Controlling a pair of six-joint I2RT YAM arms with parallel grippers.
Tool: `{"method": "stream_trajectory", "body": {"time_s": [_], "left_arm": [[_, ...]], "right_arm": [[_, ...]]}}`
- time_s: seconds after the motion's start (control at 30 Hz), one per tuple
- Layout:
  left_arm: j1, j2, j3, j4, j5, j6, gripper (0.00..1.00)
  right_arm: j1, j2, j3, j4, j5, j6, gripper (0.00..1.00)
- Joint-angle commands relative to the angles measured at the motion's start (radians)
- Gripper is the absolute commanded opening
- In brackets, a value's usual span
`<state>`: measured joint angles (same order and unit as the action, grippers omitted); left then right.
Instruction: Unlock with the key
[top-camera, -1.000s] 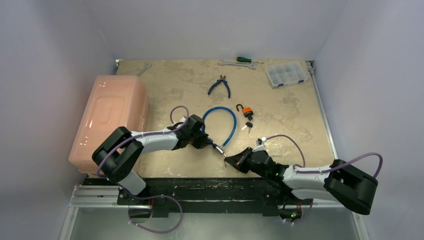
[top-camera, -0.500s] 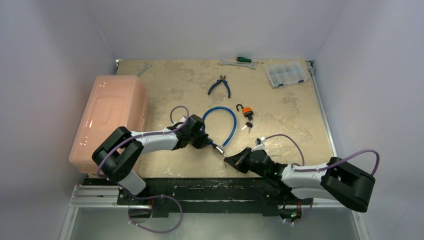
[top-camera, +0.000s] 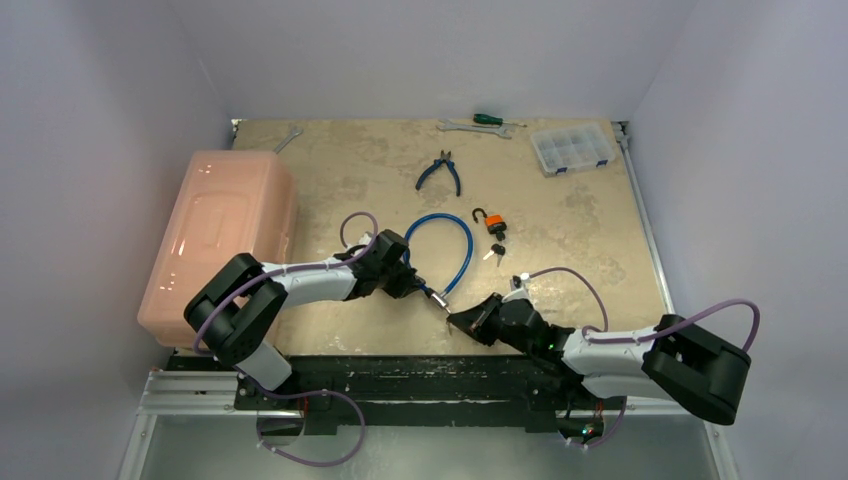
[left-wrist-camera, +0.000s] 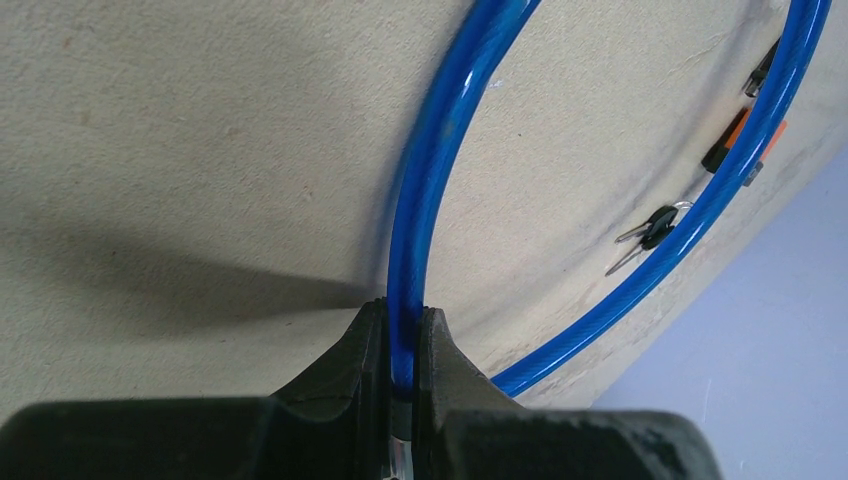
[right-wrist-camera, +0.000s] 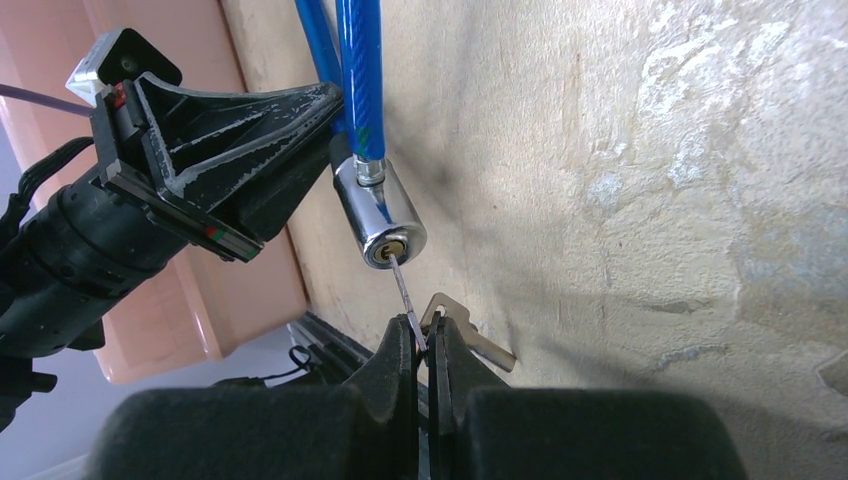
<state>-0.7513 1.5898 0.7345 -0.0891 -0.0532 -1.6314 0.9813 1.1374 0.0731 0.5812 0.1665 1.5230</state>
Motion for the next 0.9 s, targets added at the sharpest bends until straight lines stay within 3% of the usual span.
{"method": "stream_trajectory", "body": {"time_s": [0.0, 0.87], "left_arm": [[0.002, -0.016, -0.009, 0.055, 0.006, -0.003, 0.0], [0.001, -0.017, -0.018, 0.071, 0.019, 0.009, 0.0]], "right_arm": [[-0.003, -0.011, 0.037, 0.005, 0.036, -0.017, 0.0], [-0.011, 0.076, 0.05, 0.086, 0.011, -0.045, 0.0]]}}
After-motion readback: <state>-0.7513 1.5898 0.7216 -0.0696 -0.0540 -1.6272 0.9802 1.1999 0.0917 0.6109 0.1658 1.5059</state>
